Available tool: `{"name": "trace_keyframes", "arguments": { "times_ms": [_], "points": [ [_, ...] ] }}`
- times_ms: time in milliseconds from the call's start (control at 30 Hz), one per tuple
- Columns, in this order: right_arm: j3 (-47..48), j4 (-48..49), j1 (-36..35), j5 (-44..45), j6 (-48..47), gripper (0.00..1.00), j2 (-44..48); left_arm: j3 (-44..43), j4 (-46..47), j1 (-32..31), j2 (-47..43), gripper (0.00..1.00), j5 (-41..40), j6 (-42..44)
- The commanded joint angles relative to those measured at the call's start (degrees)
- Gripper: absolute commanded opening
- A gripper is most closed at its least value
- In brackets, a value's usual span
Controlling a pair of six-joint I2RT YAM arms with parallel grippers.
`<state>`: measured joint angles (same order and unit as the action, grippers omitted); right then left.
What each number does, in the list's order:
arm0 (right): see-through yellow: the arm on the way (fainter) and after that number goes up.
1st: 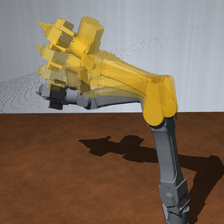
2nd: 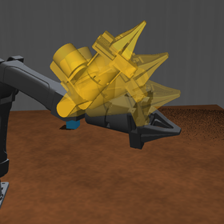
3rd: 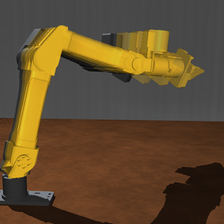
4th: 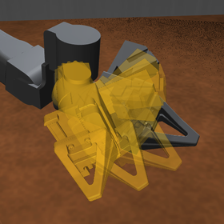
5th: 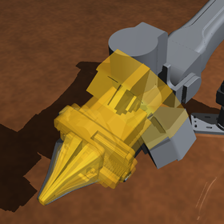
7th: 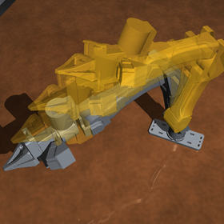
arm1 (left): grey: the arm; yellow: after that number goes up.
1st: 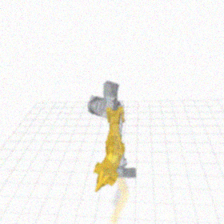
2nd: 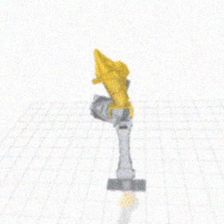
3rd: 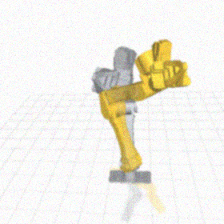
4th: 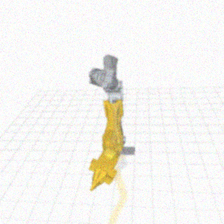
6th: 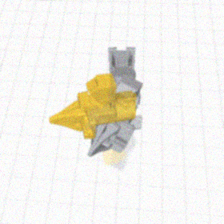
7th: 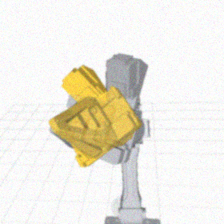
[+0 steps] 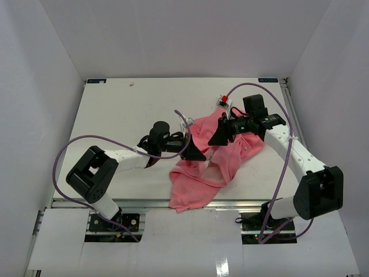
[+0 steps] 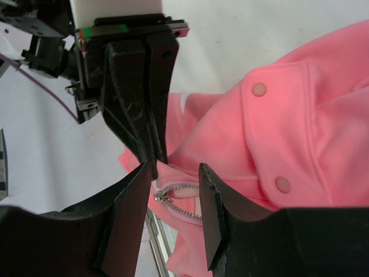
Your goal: Zip up the jacket
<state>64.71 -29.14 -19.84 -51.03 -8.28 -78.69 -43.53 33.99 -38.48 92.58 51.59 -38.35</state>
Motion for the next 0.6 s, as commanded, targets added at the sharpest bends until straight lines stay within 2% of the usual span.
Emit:
{"name": "trace_keyframes", "arguments": {
  "times_ms": [0,200,500,567],
  "points": [
    [0.7,-2.9,-0.1,-7.2,-5.2,0.46,2.1,0.4,0.9,-0.1,-0.7,0.0,0.7,1.0],
    [-1.3,-3.4,-0.5,-6.0,-6.3,0.46,3.2,0.6,0.8,0.0,-0.9,0.0,0.4,0.9],
    [-3.3,-5.1,-1.3,2.6,-4.5,0.45,6.4,0.7,1.1,-0.1,-1.0,0.0,0.4,0.6],
    [-3.3,-5.4,-1.6,3.6,-4.4,0.47,6.7,0.7,0.9,0.0,-1.0,0.0,0.3,0.6]
  ]
}}
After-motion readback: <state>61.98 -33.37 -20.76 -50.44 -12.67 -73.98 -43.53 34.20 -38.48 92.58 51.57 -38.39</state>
